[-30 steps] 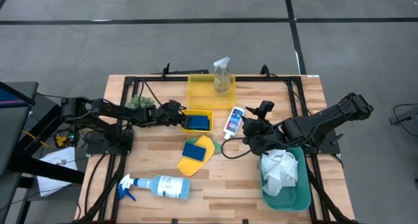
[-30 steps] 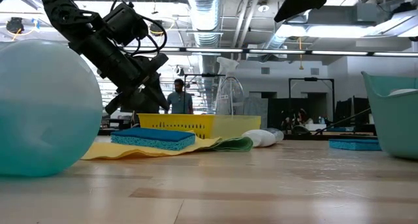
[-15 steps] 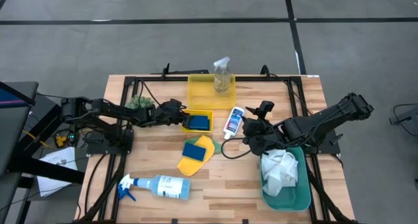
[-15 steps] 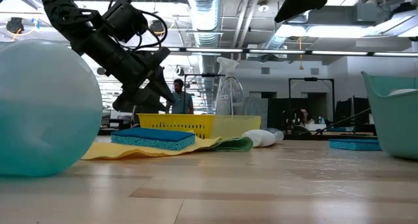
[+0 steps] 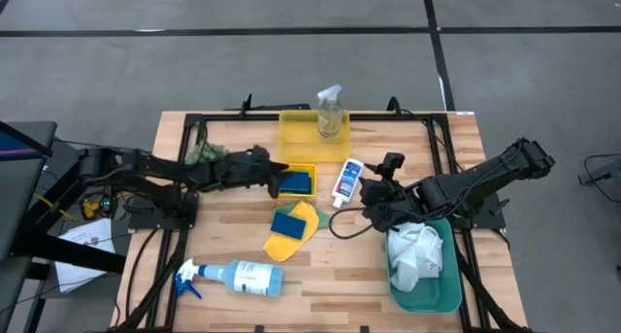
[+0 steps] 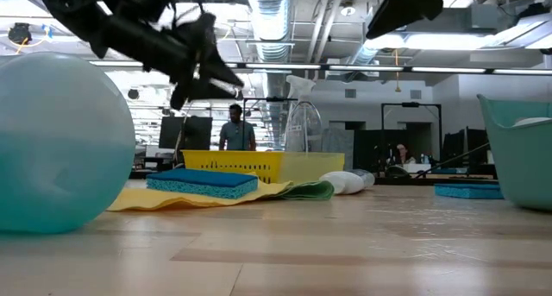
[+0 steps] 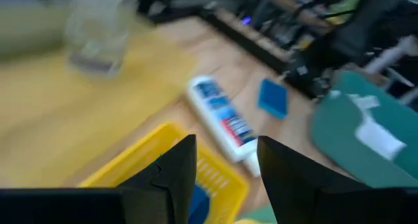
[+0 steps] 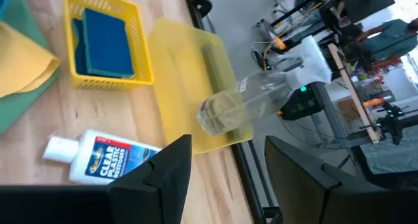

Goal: Pick & Place Kitchen Items
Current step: Put the green cloth into the green bin

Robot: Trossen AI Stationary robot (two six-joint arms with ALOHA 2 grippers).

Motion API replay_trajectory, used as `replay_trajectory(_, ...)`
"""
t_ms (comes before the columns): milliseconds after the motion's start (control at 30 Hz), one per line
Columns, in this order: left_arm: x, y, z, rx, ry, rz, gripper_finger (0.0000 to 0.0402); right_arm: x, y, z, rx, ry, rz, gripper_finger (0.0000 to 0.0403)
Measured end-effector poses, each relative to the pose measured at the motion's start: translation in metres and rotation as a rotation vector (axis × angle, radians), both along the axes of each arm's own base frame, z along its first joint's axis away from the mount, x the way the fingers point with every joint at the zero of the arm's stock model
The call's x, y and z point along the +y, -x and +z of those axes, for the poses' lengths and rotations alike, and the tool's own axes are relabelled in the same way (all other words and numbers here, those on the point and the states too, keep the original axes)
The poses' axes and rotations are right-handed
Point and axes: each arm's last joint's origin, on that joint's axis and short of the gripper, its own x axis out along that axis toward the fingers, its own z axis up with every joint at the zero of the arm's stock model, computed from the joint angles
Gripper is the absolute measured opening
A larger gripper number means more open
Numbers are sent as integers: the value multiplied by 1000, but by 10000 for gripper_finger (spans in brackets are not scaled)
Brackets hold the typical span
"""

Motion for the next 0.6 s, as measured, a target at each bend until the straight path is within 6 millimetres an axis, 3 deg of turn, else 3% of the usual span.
replay_trajectory(267, -12, 10, 28, -89, -174, -80, 159, 1, -1, -2, -13, -106, 12, 185)
replay_trajectory(600, -14, 14, 36, -77, -346, -120, 159, -1, -13, -23, 69, -279, 53, 185)
